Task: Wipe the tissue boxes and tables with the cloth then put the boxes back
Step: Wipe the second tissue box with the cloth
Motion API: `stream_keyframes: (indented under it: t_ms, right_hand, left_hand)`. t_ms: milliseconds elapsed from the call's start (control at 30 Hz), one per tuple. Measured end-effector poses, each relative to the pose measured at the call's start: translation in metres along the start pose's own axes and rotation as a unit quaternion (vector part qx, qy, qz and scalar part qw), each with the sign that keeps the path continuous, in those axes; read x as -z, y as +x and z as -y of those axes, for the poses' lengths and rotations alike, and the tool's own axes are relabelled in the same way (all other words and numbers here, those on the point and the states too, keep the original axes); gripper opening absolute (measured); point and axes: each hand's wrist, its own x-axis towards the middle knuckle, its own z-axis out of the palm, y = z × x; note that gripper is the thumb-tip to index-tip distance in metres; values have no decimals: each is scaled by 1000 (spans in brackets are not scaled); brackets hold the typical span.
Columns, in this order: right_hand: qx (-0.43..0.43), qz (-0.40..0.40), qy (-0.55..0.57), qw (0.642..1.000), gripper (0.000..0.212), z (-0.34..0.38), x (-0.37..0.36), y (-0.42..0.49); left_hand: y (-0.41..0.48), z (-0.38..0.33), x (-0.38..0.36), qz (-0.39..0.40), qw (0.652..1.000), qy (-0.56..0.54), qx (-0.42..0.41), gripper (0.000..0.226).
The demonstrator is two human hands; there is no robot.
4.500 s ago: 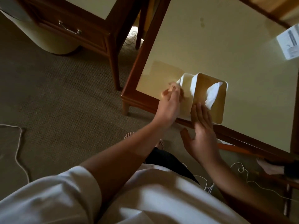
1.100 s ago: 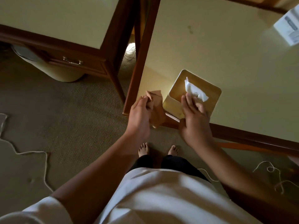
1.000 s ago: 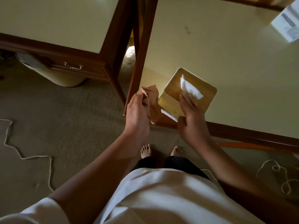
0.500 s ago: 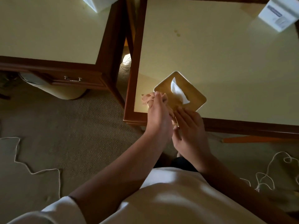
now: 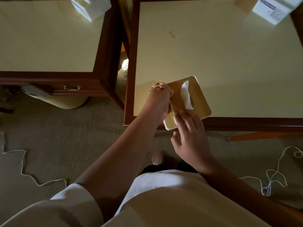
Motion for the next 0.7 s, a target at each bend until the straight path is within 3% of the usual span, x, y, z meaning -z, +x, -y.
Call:
stream_keyframes:
  t_ms: [167,400,567,700]
  right_hand:
    - [-23,-11,-16,1000,70,6,-4,-8]
    - [-16,34,-38,999,79,1,-2,-15]
    - [-11,93,-16,995,90,-2,2,-15]
    - [-28,104,3,994,96,-3,2,-10]
  left_hand:
    - [6,5,-22,-11,999,24,29,28]
    - [37,-11,-20,39,989,25,142,70]
    - [37,-19,-15,74,984,74,148,72]
    - [41,-35,-5,110,983,52,135,61]
